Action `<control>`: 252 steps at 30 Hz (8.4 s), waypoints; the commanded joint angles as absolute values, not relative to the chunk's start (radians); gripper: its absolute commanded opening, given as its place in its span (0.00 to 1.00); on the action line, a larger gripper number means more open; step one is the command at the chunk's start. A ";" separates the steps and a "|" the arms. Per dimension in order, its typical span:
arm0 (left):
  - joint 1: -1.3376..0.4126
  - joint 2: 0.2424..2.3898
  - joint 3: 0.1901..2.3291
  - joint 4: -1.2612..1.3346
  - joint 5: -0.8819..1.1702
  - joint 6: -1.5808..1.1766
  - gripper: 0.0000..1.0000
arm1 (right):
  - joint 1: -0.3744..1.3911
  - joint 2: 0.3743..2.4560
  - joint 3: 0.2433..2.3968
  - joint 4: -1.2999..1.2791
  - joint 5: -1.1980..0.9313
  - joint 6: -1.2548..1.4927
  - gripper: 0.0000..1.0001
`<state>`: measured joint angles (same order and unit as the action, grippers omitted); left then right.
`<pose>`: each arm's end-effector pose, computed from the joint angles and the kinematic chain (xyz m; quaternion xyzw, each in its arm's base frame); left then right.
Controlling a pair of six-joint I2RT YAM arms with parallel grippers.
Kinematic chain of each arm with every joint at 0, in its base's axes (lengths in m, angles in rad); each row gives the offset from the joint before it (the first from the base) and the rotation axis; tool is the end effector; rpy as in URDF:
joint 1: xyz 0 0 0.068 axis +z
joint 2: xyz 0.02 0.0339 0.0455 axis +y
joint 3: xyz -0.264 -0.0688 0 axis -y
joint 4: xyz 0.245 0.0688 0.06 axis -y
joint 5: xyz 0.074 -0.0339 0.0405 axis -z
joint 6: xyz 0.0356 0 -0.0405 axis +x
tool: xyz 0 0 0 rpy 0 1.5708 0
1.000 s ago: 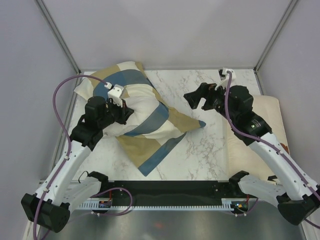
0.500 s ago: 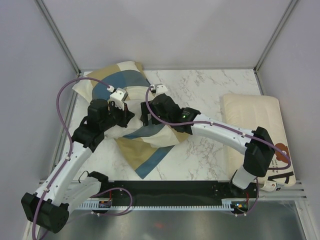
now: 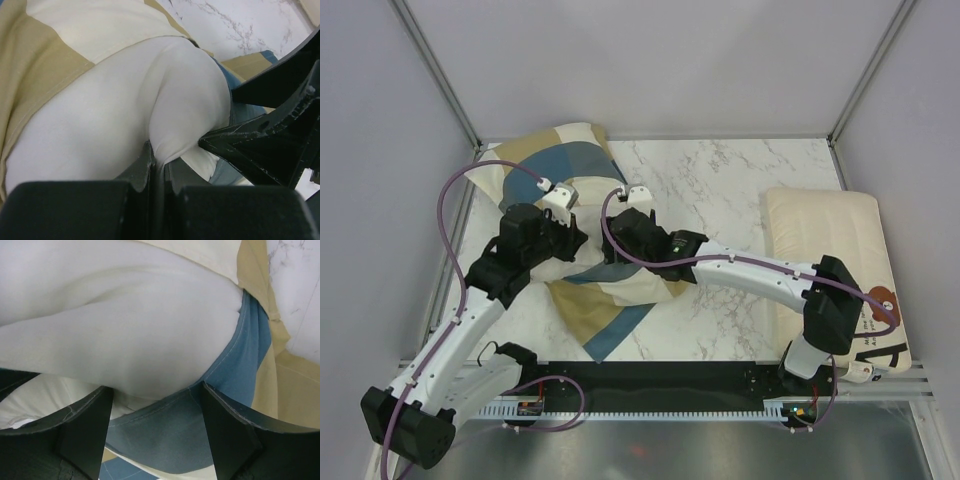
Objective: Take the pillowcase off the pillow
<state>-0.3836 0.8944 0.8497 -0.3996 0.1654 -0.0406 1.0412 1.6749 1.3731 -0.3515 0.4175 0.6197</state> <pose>0.1839 -0.0805 0.3215 0.1873 0.8227 -0.1803 0.5055 0.2063 0.3239 0.2958 -0.0938 0.8769 0.1945 0.4294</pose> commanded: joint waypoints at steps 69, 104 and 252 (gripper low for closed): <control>-0.138 0.798 0.853 -0.227 0.319 -0.110 0.02 | 1.025 1.491 1.256 -0.280 0.283 0.281 0.98; -0.117 0.719 0.844 -0.282 -0.141 -0.144 0.02 | 0.526 1.181 0.598 0.160 0.041 0.505 0.00; -0.940 0.954 0.994 -0.253 -0.339 0.069 0.57 | 0.675 1.387 1.180 -0.287 0.233 0.520 0.00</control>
<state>-0.8722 1.0054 0.9096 -0.2306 -0.3164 -0.0937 0.7227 1.4570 1.1702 -0.3298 0.1223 0.5762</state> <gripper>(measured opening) 0.507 0.018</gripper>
